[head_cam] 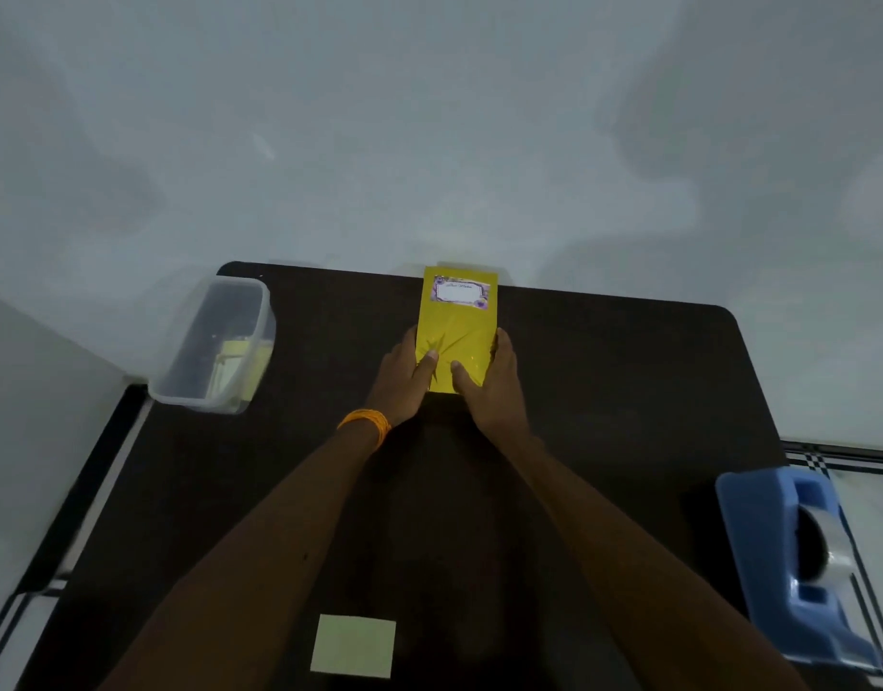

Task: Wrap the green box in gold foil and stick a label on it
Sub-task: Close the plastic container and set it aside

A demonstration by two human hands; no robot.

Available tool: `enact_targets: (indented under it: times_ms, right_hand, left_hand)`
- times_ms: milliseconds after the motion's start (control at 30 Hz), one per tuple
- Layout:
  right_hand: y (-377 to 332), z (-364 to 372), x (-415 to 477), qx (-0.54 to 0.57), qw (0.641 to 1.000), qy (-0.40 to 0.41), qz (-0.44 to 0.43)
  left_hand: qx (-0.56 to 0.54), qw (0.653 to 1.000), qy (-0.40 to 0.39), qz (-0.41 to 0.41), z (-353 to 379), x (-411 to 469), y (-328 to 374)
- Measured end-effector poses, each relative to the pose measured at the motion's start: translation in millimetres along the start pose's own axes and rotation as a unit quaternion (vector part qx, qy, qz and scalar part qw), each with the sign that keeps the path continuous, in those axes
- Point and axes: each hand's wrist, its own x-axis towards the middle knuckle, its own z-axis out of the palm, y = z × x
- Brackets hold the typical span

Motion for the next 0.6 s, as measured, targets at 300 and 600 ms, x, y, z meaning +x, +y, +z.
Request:
enact_targets:
  times_ms: [300, 600]
  right_hand:
    - [0.0, -0.9, 3.5, 0.009, 1.000, -0.018, 0.020]
    - [-2.2, -12.4, -1.5, 0.064, 0.993, -0.064, 0.077]
  left_hand:
    - [0.006, 0.999, -0.020, -0.025, -1.5, 4.0, -1.1]
    - [-0.028, 0.991, -0.016, -0.129, 2.0, -9.2, 15.8]
